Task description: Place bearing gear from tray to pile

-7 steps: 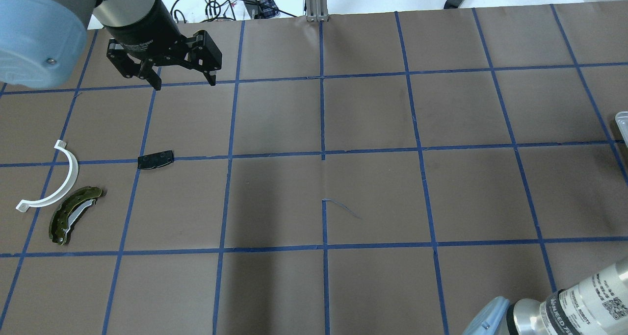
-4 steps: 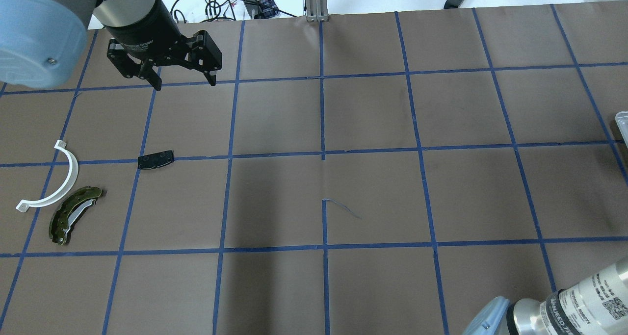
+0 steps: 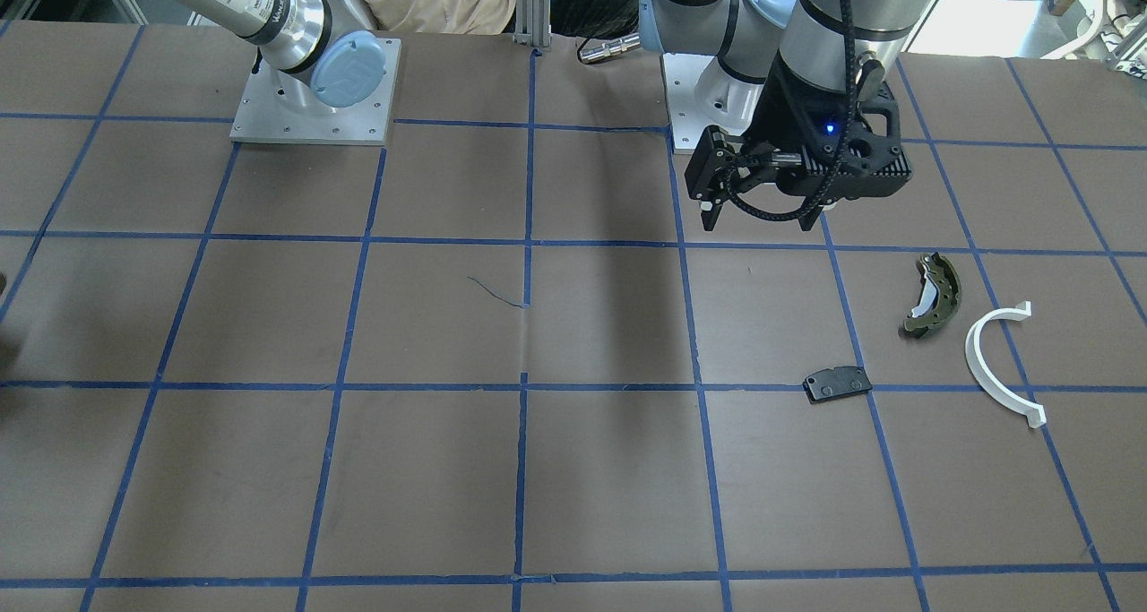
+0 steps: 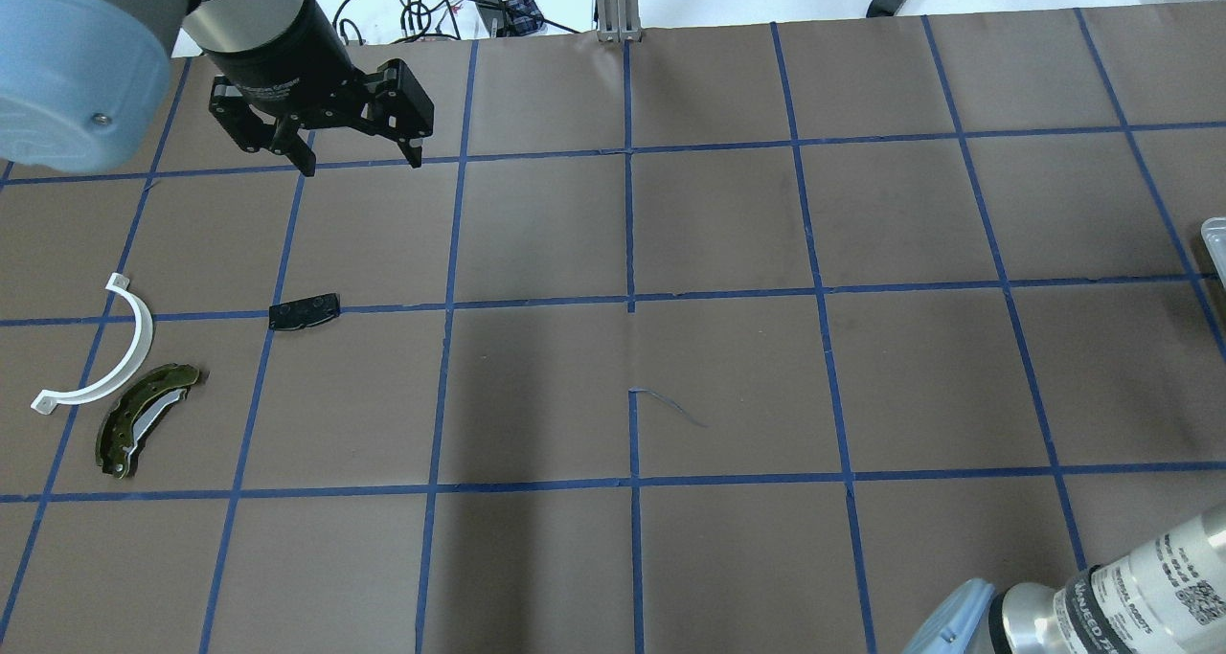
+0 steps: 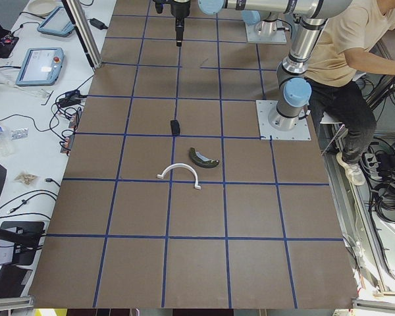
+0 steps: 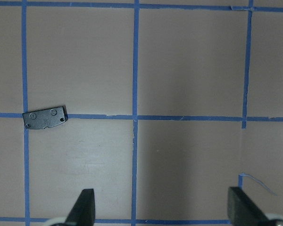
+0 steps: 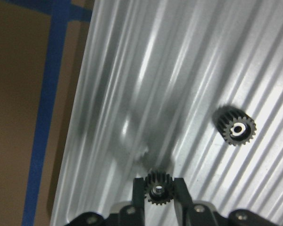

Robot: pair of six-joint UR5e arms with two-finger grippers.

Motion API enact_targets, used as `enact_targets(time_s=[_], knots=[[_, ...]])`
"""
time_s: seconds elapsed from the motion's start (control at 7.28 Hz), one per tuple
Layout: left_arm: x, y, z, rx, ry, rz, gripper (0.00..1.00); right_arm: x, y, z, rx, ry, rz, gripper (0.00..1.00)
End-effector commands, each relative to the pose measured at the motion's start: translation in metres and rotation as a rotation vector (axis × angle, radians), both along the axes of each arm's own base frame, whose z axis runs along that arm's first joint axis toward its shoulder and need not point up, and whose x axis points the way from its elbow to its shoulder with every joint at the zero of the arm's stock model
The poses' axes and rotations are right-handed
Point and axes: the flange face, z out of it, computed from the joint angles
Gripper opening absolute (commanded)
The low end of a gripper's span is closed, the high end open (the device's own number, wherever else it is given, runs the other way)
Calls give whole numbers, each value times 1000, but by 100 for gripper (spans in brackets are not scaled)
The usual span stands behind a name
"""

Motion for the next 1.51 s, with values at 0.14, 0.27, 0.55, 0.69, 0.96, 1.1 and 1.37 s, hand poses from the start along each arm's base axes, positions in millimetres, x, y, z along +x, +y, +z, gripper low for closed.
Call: enact_targets(time_s=[0.14, 0.27, 0.55, 0.69, 0.96, 1.1, 1.37], knots=[[-1, 0, 1, -1, 2, -1, 100, 35, -17, 73, -81, 60, 41, 0], [-1, 0, 1, -3, 2, -1, 100, 78, -38, 94, -99, 56, 33, 0], [-1, 0, 1, -1, 2, -1, 100, 179, -75, 118, -115, 5, -24, 0], [0, 0, 0, 0, 1, -7, 100, 223, -92, 120, -129, -7, -101, 0], [0, 0, 1, -3, 1, -13, 100, 353, -118, 134, -147, -36, -162, 0], [1, -1, 1, -1, 0, -12, 100, 419, -121, 140, -149, -44, -232, 0], [1, 0, 0, 0, -1, -12, 100, 540, -111, 146, -137, -91, -349, 0]])
